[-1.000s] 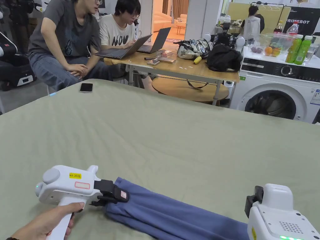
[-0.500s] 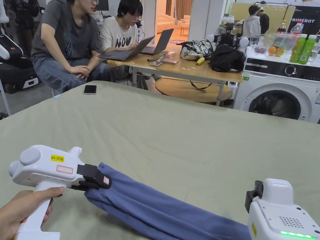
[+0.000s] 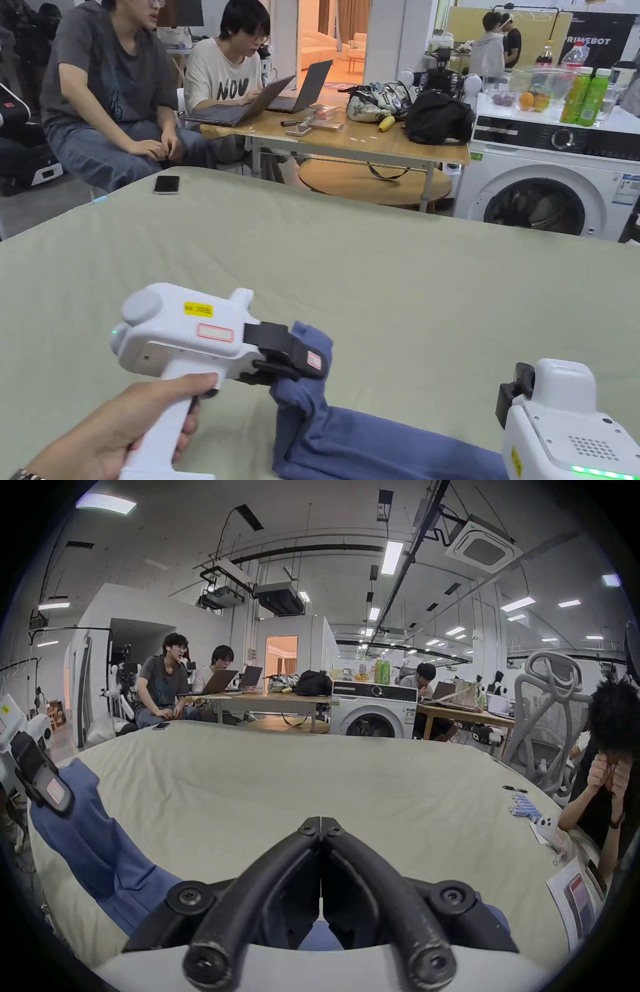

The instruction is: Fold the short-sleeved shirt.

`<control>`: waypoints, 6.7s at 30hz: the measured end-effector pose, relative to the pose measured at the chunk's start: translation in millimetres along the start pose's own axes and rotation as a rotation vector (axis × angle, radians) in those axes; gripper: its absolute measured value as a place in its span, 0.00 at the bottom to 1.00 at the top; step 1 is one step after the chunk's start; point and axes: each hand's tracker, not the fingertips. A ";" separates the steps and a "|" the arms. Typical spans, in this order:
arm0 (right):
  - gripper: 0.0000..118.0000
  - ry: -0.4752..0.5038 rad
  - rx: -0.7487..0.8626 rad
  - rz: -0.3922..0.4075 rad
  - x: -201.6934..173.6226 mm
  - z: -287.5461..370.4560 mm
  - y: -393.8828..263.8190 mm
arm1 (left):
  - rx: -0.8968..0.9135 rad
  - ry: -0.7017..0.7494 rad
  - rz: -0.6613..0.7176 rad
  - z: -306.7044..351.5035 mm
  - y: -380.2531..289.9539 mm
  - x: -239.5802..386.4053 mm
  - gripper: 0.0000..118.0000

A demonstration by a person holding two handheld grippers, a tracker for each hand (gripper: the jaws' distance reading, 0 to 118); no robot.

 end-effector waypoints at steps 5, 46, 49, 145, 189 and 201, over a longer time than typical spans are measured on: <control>0.00 -0.016 -0.002 -0.003 9.0 4.5 -2.5 | -0.093 0.104 0.004 -72.8 -2.2 -8.1 0.02; 0.00 -0.059 -0.047 -0.032 41.0 16.0 -18.1 | -0.263 0.142 -0.015 -179.4 -68.7 -38.4 0.00; 0.00 -0.062 -0.045 -0.036 43.1 17.9 -18.3 | -0.233 0.125 0.001 -178.6 -69.3 -44.4 0.00; 0.00 -0.131 -0.027 -0.064 94.0 41.4 -10.0 | -0.267 0.420 -0.233 -222.8 -52.8 96.7 0.04; 0.00 -0.134 0.026 -0.076 86.9 44.3 -1.7 | -0.087 0.192 -0.385 -217.4 -58.9 75.2 0.00; 0.00 -0.100 0.100 -0.078 56.4 31.2 12.7 | 0.540 0.499 -0.709 -89.8 -54.8 76.1 0.00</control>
